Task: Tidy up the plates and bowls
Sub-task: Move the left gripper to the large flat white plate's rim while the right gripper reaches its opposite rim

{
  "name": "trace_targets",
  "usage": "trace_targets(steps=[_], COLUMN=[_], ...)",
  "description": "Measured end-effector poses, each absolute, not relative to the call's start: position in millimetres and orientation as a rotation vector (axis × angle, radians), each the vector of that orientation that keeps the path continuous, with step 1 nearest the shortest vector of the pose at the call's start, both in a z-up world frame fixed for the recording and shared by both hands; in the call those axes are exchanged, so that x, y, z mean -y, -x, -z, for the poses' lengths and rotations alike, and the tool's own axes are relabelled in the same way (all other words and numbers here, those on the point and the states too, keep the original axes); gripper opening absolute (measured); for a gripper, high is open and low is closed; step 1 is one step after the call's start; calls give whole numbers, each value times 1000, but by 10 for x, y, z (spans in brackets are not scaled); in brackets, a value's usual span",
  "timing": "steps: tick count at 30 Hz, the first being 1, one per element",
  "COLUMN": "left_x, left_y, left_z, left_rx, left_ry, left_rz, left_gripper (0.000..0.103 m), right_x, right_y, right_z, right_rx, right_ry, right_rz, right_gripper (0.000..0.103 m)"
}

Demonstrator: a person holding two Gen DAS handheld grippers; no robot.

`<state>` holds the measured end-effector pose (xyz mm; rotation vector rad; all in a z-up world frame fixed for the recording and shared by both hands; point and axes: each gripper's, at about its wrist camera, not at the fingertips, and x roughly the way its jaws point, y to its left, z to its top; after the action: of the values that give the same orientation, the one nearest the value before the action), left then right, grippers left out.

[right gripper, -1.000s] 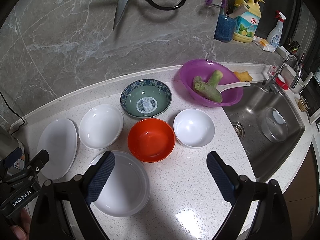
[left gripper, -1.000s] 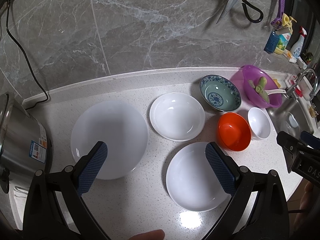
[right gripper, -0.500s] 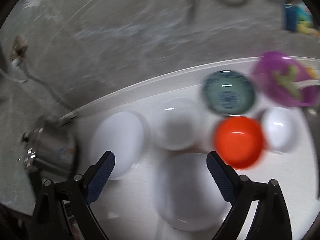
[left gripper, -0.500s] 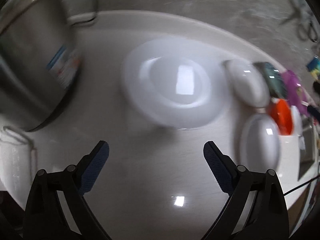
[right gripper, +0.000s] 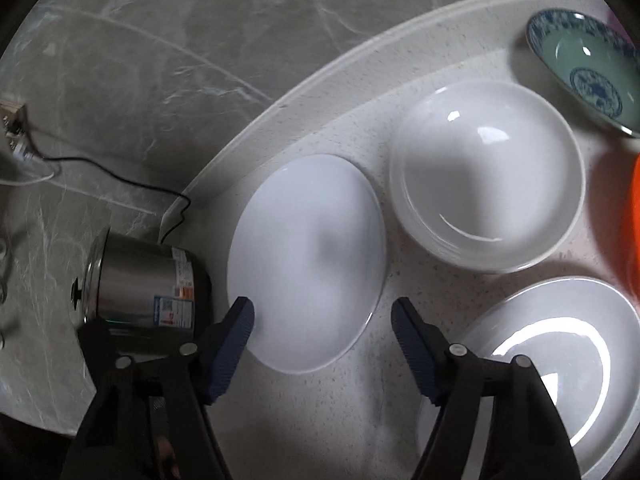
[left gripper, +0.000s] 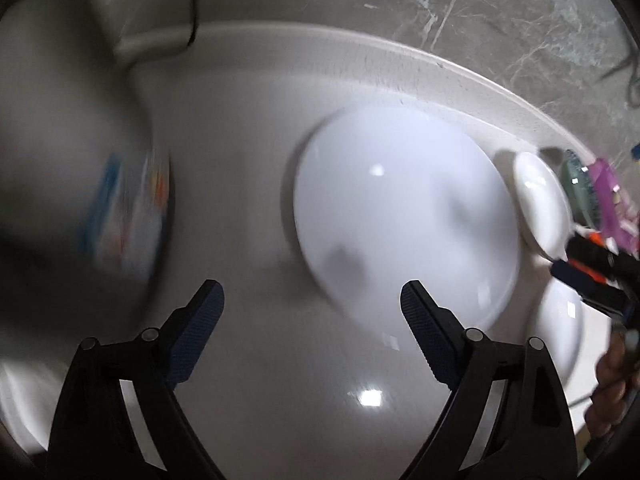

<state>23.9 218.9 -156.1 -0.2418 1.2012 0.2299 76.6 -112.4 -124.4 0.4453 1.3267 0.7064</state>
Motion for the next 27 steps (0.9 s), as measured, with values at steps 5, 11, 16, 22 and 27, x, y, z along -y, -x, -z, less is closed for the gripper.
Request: trace_targets(steps=[5,11,16,22,27], left_x=[-2241,-2200,-2277,-2438,-2489], left_y=[-809,-1177,-1272,-1271,-1394], left_z=[1625,1765,1928,2061,2128], left_rx=[-1240,-1279,-1327,-1351,-1343], left_ry=[129,53,13,37,72], left_rz=[-220,-196,-193,-136,-70], left_gripper=[87,86,83,74,66], right_x=[1119,1140,1149,1024,943], right_y=[-850,-982,-1027,-1083,-1091], right_z=[1357,1518,1629,1610,1630], right_rx=[-1346,-1375,-1421,-1411,-1448], right_ry=[-445,-431,-430,-406,-358], right_rz=[-686,-621,-609,-626,-582], right_gripper=[74,69,67,67,64])
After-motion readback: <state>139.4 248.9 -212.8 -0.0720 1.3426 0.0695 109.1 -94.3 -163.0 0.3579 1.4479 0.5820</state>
